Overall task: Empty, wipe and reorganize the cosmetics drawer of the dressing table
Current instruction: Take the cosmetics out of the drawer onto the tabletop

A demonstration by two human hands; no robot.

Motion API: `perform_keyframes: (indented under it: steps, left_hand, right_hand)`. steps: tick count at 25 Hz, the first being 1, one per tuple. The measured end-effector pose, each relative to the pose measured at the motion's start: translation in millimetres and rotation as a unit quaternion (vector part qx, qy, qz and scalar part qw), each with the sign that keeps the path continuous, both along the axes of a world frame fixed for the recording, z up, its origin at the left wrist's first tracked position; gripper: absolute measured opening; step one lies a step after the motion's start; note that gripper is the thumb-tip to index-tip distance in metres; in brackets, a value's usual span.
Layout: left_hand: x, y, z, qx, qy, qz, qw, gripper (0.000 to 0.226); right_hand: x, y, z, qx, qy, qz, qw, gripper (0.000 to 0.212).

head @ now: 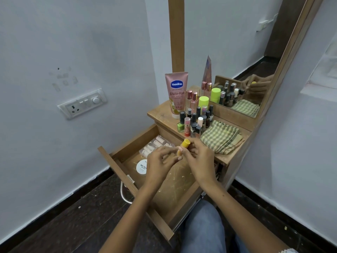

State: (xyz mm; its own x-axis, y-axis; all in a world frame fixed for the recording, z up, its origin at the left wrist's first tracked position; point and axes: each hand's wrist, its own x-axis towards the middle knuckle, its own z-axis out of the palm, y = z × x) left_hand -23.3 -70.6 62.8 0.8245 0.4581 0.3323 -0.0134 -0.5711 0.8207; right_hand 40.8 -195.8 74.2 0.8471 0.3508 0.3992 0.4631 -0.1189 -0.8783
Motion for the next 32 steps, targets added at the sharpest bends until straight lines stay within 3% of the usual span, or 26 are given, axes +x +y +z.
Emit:
perform_keyframes:
  steps: [2,5,8,11,14,18,21,32]
  left_hand:
    - [3.0,26.8,-5.7,0.036,0.118,0.047,0.991,0.054]
    - [2.3,61.7,-24.3,0.142,0.397,0.098,0.902,0.051]
    - [10.8,69.6,-34.6,0.205,0.473,0.092,0.852,0.036]
    - [21.1,75.6,-33.0,0.232,0.45,0.12,0.854,0.02]
    - [17.5,81.4,-21.5,0.154,0.403,0.153,0.889,0.022]
    - [20.2,79.8,17.0,0.087,0.218,0.14,0.962,0.042]
    - [44.5,71.4,40.6,0.081,0.096,0.106,0.986,0.051]
    - [111.6,72.3,15.2,0.038,0.08,0.067,0.994,0.042]
  right_hand:
    - [7.3,6.8,-1.3,-0.014,-0.025,-0.017,0.999,0.019]
    - [15.5,11.0,-9.8,-0.041,-0.043,-0.01,0.998,0.023]
    - [9.7,11.1,-18.5,-0.056,-0.044,0.024,0.997,0.024]
    - [5.6,8.0,-23.3,-0.075,-0.044,0.033,0.996,0.025]
    - [9.6,2.3,-22.7,-0.07,-0.052,0.028,0.996,0.029]
    - [12.1,-4.4,-14.4,-0.035,-0.04,0.002,0.999,0.034]
    - [15.0,-5.8,-6.5,-0.016,-0.054,-0.008,0.998,0.029]
    - [24.4,-9.1,2.8,0.008,-0.1,-0.01,0.995,0.025]
